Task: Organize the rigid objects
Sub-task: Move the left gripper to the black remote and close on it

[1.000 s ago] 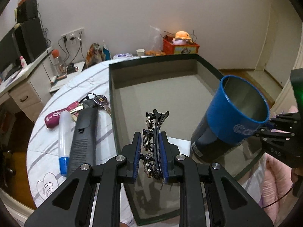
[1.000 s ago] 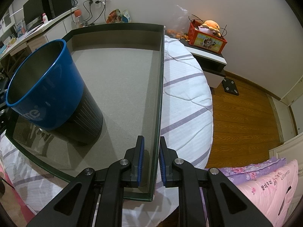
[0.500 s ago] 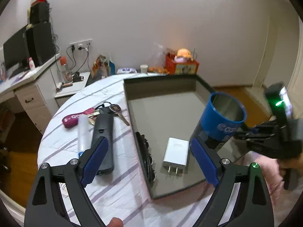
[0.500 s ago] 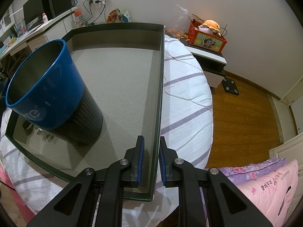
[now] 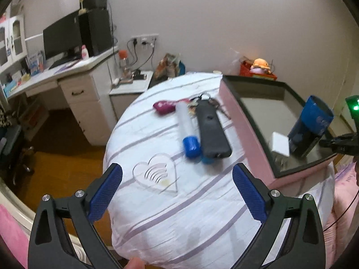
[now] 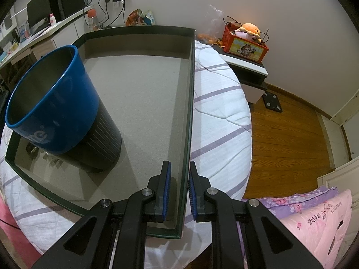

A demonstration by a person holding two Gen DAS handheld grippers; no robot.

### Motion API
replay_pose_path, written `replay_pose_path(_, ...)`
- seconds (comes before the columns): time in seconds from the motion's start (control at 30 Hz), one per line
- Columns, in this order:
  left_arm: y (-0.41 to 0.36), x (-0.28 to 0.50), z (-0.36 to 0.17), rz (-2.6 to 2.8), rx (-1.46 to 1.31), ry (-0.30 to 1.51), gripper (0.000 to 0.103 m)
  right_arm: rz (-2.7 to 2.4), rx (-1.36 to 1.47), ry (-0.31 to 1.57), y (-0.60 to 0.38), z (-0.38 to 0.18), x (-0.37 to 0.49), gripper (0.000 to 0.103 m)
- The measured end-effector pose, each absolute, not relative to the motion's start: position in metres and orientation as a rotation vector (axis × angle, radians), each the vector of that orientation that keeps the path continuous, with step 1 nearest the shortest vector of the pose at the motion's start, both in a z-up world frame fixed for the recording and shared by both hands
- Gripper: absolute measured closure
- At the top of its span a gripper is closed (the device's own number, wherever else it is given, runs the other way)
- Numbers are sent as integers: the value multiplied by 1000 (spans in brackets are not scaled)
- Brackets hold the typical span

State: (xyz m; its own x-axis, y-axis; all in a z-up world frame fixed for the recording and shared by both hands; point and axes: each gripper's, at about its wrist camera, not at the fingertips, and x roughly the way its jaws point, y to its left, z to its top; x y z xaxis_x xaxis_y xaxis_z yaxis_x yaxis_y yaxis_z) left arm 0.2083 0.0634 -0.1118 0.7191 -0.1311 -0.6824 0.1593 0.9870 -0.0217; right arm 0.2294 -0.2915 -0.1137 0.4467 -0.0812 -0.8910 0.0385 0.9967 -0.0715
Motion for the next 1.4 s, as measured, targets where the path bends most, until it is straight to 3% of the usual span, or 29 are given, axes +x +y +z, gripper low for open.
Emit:
replay_pose_path(0.5, 20, 235, -139, -186, 205, 795, 3, -78, -47, 1108, -290, -113, 229, 87)
replay_pose_path(0.87, 8, 272, -147, -286, 153, 827, 5, -81, -51, 1112, -289, -113, 229, 87)
replay_pose_path(0.9, 8, 274, -147, -302, 146, 831, 10, -82, -52, 1113, -289, -113, 229, 87)
replay_pose_path(0.93, 9, 276, -148, -310, 132, 836, 29, -83, -54, 1114, -288, -112, 229, 87)
replay_pose_path(1.0, 9, 282, -151, -314, 119, 862, 41, -81, -53, 1114, -288, -112, 229, 87)
replay_pose_path(1.27, 4, 285, -155, -303, 154, 870, 36, -82, -54, 1115, -287, -112, 229, 87)
replay_pose_path(1.4, 6, 283, -153, -297, 161, 861, 56, -81, -54, 1116, -287, -112, 229, 87)
